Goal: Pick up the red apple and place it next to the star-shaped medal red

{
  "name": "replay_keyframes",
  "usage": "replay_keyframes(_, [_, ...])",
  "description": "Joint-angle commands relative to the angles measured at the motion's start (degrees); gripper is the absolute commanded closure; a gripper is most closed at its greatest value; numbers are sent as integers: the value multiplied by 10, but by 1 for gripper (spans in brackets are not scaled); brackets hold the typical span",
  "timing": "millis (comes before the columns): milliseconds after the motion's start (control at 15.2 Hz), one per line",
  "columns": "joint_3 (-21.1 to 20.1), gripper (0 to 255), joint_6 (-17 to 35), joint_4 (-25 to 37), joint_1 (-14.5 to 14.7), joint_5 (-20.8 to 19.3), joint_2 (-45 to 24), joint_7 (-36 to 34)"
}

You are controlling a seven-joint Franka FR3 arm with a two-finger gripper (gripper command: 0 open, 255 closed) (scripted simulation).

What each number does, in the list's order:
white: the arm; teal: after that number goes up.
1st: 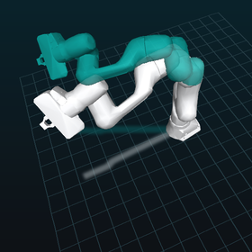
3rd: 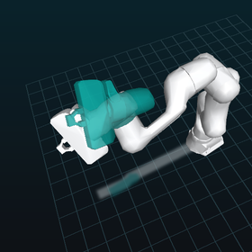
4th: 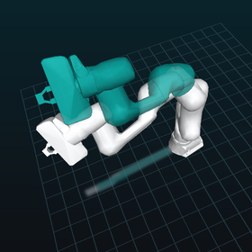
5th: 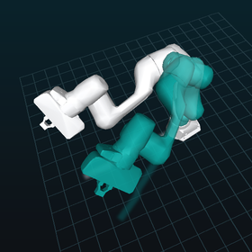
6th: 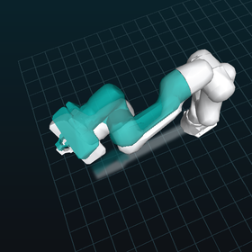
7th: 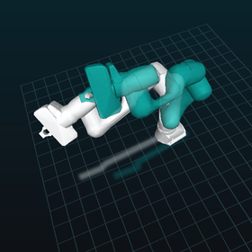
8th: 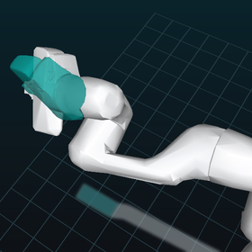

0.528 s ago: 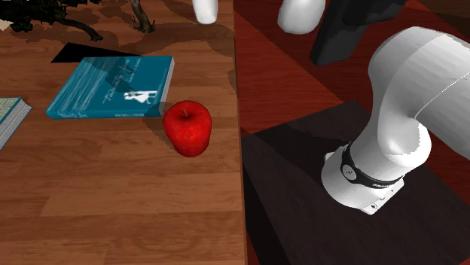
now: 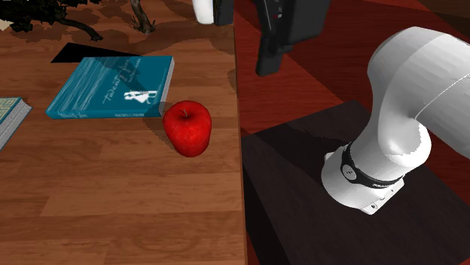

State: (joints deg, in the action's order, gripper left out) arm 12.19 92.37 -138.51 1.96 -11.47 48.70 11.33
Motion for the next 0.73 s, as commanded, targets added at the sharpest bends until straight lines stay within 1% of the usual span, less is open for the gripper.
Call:
replay_keyframes(0, [36, 0, 40, -25, 5, -17, 0, 50])
replay_keyframes(198, [93, 0, 99, -50, 14, -40, -13, 122])
replay_keyframes(396, [154, 0, 159, -63, 28, -56, -40, 197])
replay_keyframes(528, [196, 0, 199, -65, 43, -63, -65, 248])
replay_keyframes(660, [241, 0, 239, -62, 63, -64, -95, 301])
